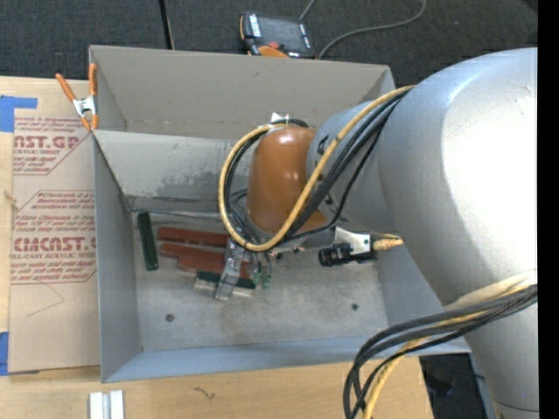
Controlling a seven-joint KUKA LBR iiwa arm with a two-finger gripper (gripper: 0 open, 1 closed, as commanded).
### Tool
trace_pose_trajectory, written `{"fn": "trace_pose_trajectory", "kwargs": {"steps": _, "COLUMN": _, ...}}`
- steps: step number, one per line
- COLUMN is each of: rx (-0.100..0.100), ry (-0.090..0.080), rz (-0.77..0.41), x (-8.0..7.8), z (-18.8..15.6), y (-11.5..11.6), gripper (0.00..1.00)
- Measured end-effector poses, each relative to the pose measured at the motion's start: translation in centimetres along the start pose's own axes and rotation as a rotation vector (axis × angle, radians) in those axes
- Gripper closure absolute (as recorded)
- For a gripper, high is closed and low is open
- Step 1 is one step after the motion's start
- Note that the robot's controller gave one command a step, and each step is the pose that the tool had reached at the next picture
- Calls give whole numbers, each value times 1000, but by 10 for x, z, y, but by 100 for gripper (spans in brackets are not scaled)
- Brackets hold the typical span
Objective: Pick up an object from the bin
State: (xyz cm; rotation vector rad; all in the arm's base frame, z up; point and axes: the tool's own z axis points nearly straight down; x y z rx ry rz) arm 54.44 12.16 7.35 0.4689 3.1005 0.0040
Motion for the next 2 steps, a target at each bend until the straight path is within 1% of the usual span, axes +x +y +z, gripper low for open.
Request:
{"fn": "trace_pose_trajectory", "kwargs": {"steps": 1, "rx": 2, "ry": -4, "rz": -403, "x": -58, "z": -76, "y": -25, "gripper": 100}}
{"fn": "trace_pose_trajectory", "kwargs": {"steps": 2, "rx": 0, "ry": -6, "rz": -420, "x": -61, "z": -205, "y": -34, "gripper": 100}}
